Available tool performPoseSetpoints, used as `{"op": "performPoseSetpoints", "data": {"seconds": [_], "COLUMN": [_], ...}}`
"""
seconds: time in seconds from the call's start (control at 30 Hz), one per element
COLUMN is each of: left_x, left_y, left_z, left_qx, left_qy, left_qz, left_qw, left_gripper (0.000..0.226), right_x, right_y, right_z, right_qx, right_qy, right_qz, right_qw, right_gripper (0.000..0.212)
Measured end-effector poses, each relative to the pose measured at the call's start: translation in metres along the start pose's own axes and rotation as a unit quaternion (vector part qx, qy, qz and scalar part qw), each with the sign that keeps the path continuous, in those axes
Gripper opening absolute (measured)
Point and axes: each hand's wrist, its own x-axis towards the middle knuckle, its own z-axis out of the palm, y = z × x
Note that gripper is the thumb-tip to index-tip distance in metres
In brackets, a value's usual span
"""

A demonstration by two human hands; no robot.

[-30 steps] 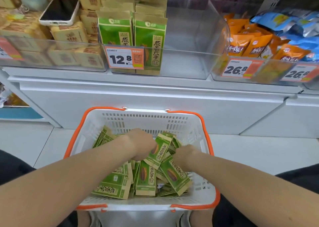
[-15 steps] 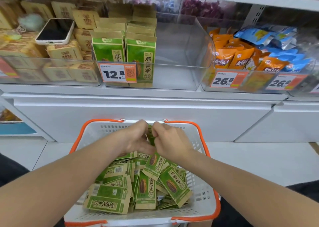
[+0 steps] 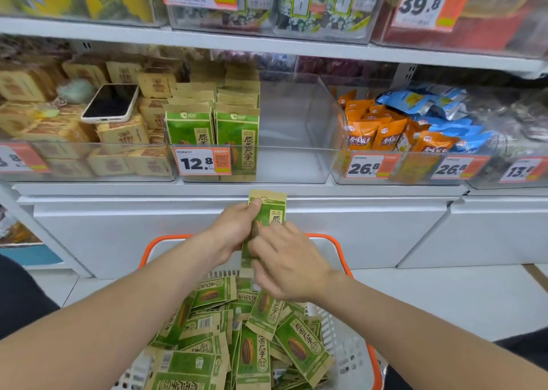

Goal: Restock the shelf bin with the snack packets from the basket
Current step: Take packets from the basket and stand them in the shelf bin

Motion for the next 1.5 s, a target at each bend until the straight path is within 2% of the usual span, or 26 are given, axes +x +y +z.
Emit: {"op": "performPoseSetpoints", "data": {"seconds": [0.03,0.07,0.13,0.2,0.23,0.27,0.33,0.4,0.53,0.57,0.6,0.7,0.83,0.93,0.97,1.07,1.1,1.17,1.2,1.3,1.5], "left_x": [-0.002,-0.004,-0.012,-0.022,-0.025,-0.031,-0.039,-0.044,-0.043,-0.039,-0.037,-0.027,-0.014,-0.007,-0.003,0.018,0.026,0.038,0.041,0.05,0.061], "left_y": [0.008,0.015,0.029,0.045,0.054,0.064,0.082,0.098,0.129,0.137,0.144,0.163,0.178,0.184,0.183,0.167,0.162,0.158,0.16,0.162,0.16], "left_z": [0.001,0.003,0.011,0.021,0.025,0.029,0.031,0.027,0.011,0.007,0.005,0.002,0.0,-0.006,-0.009,-0.021,-0.024,-0.024,-0.022,-0.02,-0.019], "left_qx": [0.02,0.037,0.037,0.017,0.005,-0.004,0.002,0.015,0.068,0.091,0.126,0.242,0.386,0.442,0.46,0.539,0.556,0.57,0.577,0.624,0.613], "left_qy": [0.019,0.04,0.069,0.097,0.117,0.14,0.185,0.203,0.179,0.171,0.167,0.177,0.249,0.304,0.324,0.357,0.353,0.328,0.319,0.323,0.342], "left_qz": [0.028,0.056,0.104,0.145,0.165,0.187,0.225,0.248,0.246,0.241,0.244,0.281,0.299,0.304,0.318,0.404,0.416,0.397,0.378,0.344,0.352], "left_qw": [0.999,0.997,0.991,0.985,0.979,0.972,0.956,0.947,0.95,0.951,0.947,0.912,0.836,0.787,0.763,0.648,0.628,0.641,0.65,0.623,0.619], "left_gripper": [0.041,0.042,0.043,0.042,0.041,0.039,0.036,0.037,0.053,0.059,0.062,0.062,0.049,0.04,0.036,0.031,0.036,0.047,0.053,0.07,0.06], "right_x": [0.003,0.007,0.016,0.032,0.041,0.051,0.072,0.094,0.126,0.131,0.136,0.147,0.166,0.175,0.176,0.177,0.179,0.183,0.185,0.198,0.222], "right_y": [0.002,0.005,0.011,0.016,0.017,0.017,0.016,0.015,0.027,0.033,0.04,0.061,0.087,0.112,0.122,0.148,0.155,0.165,0.168,0.181,0.212], "right_z": [-0.004,-0.007,-0.016,-0.028,-0.036,-0.043,-0.059,-0.073,-0.102,-0.108,-0.112,-0.115,-0.1,-0.095,-0.096,-0.094,-0.091,-0.083,-0.077,-0.062,-0.048], "right_qx": [0.023,0.054,0.146,0.26,0.301,0.313,0.298,0.335,0.456,0.471,0.471,0.406,0.388,0.333,0.311,0.265,0.251,0.226,0.212,0.184,0.127], "right_qy": [0.044,0.09,0.165,0.204,0.216,0.227,0.252,0.276,0.282,0.273,0.263,0.237,0.138,0.067,0.055,0.03,0.023,0.011,0.015,0.036,0.038], "right_qz": [0.097,0.206,0.383,0.471,0.497,0.508,0.491,0.477,0.526,0.535,0.541,0.572,0.58,0.599,0.615,0.626,0.625,0.627,0.624,0.623,0.634], "right_qw": [0.994,0.973,0.897,0.818,0.785,0.77,0.779,0.764,0.66,0.646,0.645,0.672,0.703,0.725,0.723,0.733,0.738,0.746,0.752,0.759,0.762], "right_gripper": [0.012,0.011,0.015,0.012,0.007,0.003,0.015,0.017,0.019,0.019,0.019,0.028,0.031,0.027,0.025,0.012,0.02,0.037,0.039,0.033,0.03]}}
